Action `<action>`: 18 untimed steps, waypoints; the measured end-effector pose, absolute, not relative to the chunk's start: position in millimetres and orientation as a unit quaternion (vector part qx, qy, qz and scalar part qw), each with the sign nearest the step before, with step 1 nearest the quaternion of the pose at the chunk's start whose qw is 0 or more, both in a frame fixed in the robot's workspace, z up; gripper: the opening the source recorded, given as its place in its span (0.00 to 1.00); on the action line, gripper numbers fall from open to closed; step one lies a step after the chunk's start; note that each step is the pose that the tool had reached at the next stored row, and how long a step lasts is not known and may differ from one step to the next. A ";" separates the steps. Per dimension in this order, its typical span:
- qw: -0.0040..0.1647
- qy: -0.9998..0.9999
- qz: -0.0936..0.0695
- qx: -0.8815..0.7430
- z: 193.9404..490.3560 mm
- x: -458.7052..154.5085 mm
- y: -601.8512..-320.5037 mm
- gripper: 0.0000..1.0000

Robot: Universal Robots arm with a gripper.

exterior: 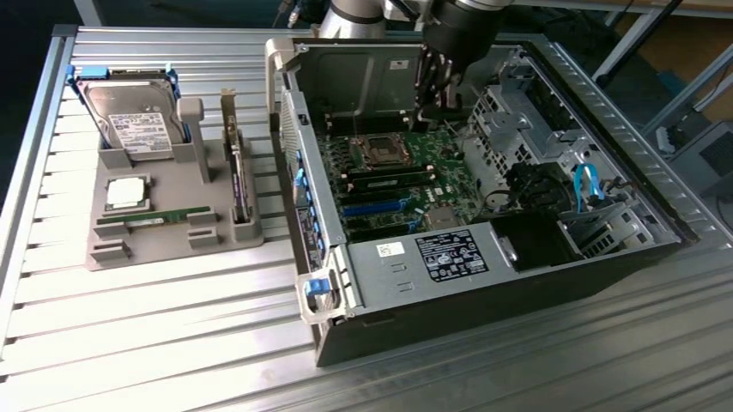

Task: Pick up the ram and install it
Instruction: 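Press down the ram until it locks into place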

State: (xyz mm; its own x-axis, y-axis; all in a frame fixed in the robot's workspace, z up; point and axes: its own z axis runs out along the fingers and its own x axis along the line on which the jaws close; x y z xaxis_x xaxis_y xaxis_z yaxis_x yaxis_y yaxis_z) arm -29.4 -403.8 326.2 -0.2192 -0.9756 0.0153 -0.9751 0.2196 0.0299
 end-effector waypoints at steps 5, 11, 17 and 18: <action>0.015 -0.813 -0.008 0.583 326.1 -29.4 -403.8 0.10; 0.015 -0.840 -0.008 0.542 326.0 -29.4 -403.8 0.10; 0.014 -0.866 -0.009 0.501 325.8 -29.4 -403.8 0.10; 0.014 -0.870 -0.009 0.492 325.8 -29.4 -403.8 0.10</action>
